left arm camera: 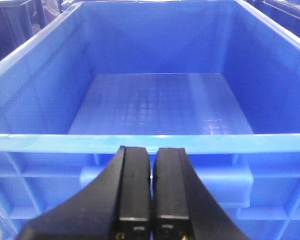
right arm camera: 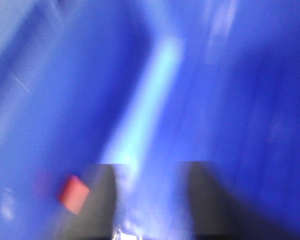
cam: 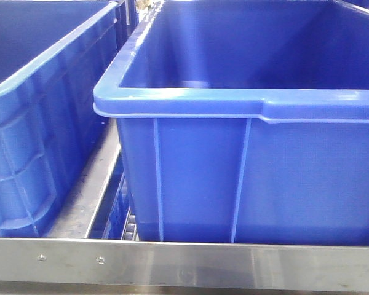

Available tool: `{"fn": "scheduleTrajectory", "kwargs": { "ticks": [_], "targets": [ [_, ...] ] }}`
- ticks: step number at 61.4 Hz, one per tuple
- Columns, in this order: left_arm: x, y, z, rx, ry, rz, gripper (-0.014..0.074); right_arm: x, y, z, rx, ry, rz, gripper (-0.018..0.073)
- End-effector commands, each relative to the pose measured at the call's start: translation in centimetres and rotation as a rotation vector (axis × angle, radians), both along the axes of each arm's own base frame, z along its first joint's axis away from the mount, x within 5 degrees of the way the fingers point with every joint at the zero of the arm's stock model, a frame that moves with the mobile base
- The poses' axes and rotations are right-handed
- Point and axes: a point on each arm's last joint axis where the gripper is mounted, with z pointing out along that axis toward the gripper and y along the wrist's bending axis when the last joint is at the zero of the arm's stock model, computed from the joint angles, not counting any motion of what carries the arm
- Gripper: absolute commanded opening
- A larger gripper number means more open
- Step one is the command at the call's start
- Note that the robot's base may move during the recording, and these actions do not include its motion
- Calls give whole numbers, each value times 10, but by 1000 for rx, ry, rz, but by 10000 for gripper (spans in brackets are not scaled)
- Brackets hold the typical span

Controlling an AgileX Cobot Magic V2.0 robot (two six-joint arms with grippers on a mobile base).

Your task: Pick red cube and place on left shelf

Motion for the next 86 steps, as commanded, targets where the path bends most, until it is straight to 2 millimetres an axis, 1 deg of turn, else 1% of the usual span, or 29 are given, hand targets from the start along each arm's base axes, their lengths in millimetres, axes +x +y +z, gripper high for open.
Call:
{"fn": "scheduleTrajectory", "kwargs": {
  "ticks": [1, 6, 12, 20, 52, 59, 64, 69, 73, 76, 86],
  "targets": [
    [0, 0, 0, -4, -74, -3, 101, -31, -12, 29, 75, -227, -28, 40],
    [0, 0, 0, -4, -74, -3, 101, -52, -19, 30, 91, -276, -33, 30],
    [0, 0, 0, -4, -74, -3, 101, -70, -25, 30, 100, -304, -32, 31],
    [0, 0, 0, -4, -74, -3, 101, -84, -29, 34, 110, -333, -30, 31],
    [0, 0, 0, -4, -74, -3, 101, -85, -30, 37, 110, -364, -35, 31],
    [0, 0, 0, -4, -74, -3, 101, -96, -43, 33, 72, -397, -95, 31],
    [0, 0, 0, -4, -74, -3, 101, -110, -56, 26, 68, -423, -165, 31],
    [0, 0, 0, -4, -74, -3, 101, -126, -67, 11, 57, -438, -228, 31],
    [0, 0, 0, -4, -74, -3, 101, -138, -73, -5, 49, -448, -275, 31],
    [0, 0, 0, -4, -74, -3, 101, -146, -76, -21, 41, -443, -308, 31],
    [0, 0, 0, -4, -74, -3, 101, -167, -81, -67, 30, -473, -359, 31]
  ]
}}
